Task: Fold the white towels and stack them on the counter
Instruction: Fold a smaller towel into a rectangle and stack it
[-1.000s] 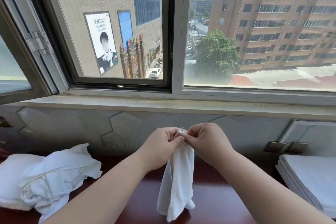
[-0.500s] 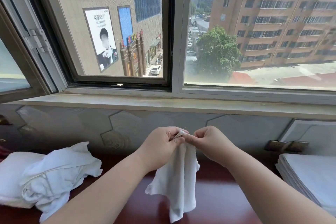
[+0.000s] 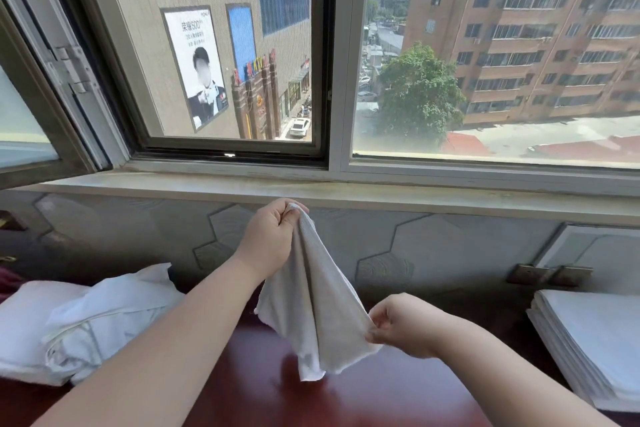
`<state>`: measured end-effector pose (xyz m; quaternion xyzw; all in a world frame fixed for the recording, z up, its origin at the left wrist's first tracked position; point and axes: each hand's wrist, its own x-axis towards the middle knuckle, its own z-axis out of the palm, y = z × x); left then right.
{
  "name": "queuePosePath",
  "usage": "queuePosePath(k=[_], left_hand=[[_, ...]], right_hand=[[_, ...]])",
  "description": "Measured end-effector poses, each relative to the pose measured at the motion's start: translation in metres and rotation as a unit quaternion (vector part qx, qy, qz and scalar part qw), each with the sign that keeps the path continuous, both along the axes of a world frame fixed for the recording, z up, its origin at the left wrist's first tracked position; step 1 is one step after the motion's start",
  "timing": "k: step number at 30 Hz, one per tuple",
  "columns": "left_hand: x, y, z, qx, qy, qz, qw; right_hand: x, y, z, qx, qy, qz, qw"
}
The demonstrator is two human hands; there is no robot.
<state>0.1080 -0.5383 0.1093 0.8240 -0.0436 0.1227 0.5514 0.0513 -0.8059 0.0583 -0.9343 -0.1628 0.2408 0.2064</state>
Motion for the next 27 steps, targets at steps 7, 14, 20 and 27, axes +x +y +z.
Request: queuePosePath(k=[7,14,20,27], left_hand=[[0.022,0.026,-0.033,-0.027,0.056,0.044,0.997],[0.027,0.046,-0.055,-0.12,0.092,0.078,0.985],[0.033,0.054,-0.063,-0.127,0.104,0.08,0.983],[0.036,0.057,-0.069,-0.131,0.099,0.081,0.983]], right_hand=[[0.0,-0.005,-0.037,-0.115,-0.105,-0.008,0.988],[0.006,-0.019,-0.044,-0.012,-0.216,-0.15,0.965],[0.012,-0.021,-0.039,0.199,-0.138,-0.22,0.945],[0.013,-0.018,-0.035,0.034,-0.168,-0.195,0.966]])
